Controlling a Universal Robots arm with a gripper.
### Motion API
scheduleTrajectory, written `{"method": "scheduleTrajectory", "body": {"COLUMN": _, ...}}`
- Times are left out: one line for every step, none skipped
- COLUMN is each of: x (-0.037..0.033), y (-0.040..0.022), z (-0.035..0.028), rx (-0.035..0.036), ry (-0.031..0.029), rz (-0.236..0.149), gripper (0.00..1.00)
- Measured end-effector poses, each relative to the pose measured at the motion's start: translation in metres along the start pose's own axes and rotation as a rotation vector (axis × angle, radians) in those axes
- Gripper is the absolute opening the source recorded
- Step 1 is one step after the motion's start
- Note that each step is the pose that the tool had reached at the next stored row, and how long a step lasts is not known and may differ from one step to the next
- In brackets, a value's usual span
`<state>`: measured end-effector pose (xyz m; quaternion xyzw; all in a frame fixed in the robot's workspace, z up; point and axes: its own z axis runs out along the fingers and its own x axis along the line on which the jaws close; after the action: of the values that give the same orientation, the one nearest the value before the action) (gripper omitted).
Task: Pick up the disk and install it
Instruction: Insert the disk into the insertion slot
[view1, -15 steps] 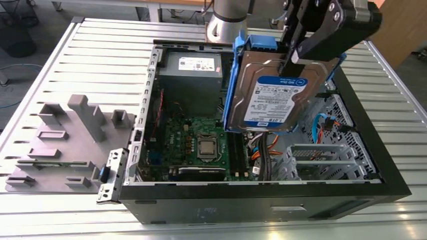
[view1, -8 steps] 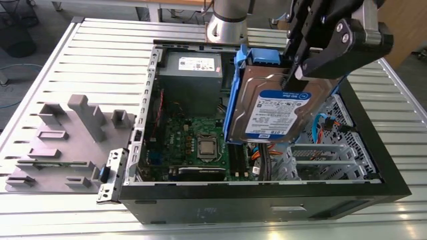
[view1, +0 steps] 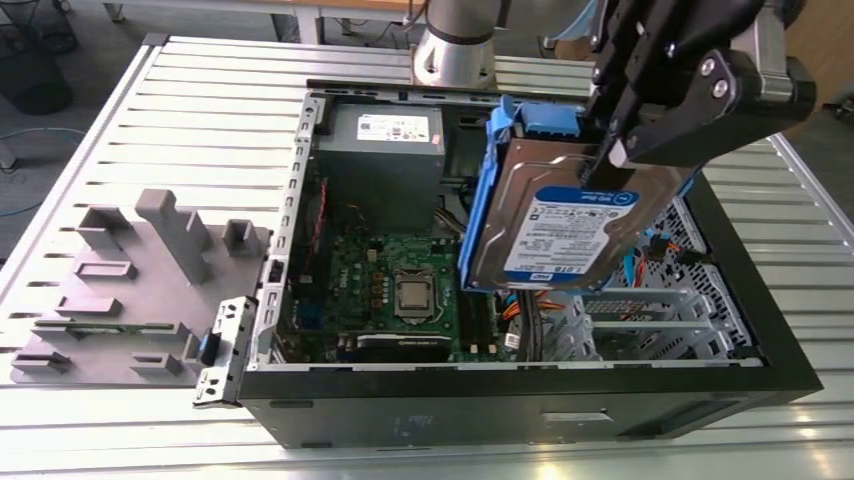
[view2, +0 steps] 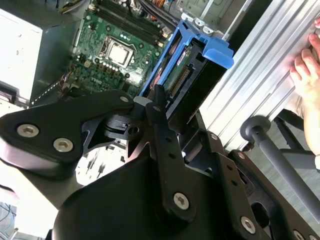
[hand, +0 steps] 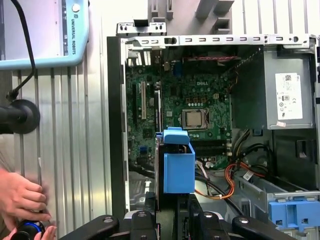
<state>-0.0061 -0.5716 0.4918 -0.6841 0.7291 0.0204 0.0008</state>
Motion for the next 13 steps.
{"method": "scheduleTrajectory", "body": {"x": -0.0001, "y": -0.0028, "z": 0.0002, "rx": 0.0000, "ry": -0.0001, "rz": 0.000, "gripper": 0.35}}
{"method": "scheduleTrajectory", "body": {"x": -0.0002, "y": -0.0057, "z": 0.0003, "rx": 0.0000, "ry": -0.0001, "rz": 0.000, "gripper": 0.35}}
{"method": "scheduleTrajectory", "body": {"x": -0.0003, "y": -0.0086, "z": 0.0005, "rx": 0.0000, "ry": -0.0001, "rz": 0.000, "gripper": 0.35}}
{"method": "scheduleTrajectory", "body": {"x": -0.0004, "y": -0.0119, "z": 0.0006, "rx": 0.0000, "ry": -0.0001, "rz": 0.000, "gripper": 0.35}}
{"method": "scheduleTrajectory", "body": {"x": -0.0005, "y": -0.0150, "z": 0.0007, "rx": 0.0000, "ry": -0.0001, "rz": 0.000, "gripper": 0.35}}
{"method": "scheduleTrajectory", "body": {"x": -0.0006, "y": -0.0181, "z": 0.0009, "rx": -0.0001, "ry": -0.0001, "rz": 0.000, "gripper": 0.35}}
{"method": "scheduleTrajectory", "body": {"x": -0.0008, "y": -0.0212, "z": 0.0010, "rx": -0.0001, "ry": -0.0001, "rz": 0.000, "gripper": 0.35}}
{"method": "scheduleTrajectory", "body": {"x": -0.0010, "y": -0.0241, "z": 0.0010, "rx": -0.0001, "ry": -0.0001, "rz": 0.000, "gripper": 0.35}}
{"method": "scheduleTrajectory", "body": {"x": -0.0012, "y": -0.0269, "z": 0.0012, "rx": -0.0001, "ry": -0.0002, "rz": 0.000, "gripper": 0.35}}
{"method": "scheduleTrajectory", "body": {"x": -0.0014, "y": -0.0299, "z": 0.0012, "rx": -0.0001, "ry": -0.0001, "rz": 0.000, "gripper": 0.35}}
{"method": "scheduleTrajectory", "body": {"x": -0.0016, "y": -0.0331, "z": 0.0013, "rx": -0.0001, "ry": -0.0002, "rz": 0.000, "gripper": 0.35}}
{"method": "scheduleTrajectory", "body": {"x": -0.0018, "y": -0.0359, "z": 0.0014, "rx": -0.0001, "ry": -0.0002, "rz": 0.000, "gripper": 0.35}}
{"method": "scheduleTrajectory", "body": {"x": -0.0019, "y": -0.0382, "z": 0.0014, "rx": -0.0001, "ry": -0.0003, "rz": 0.000, "gripper": 0.35}}
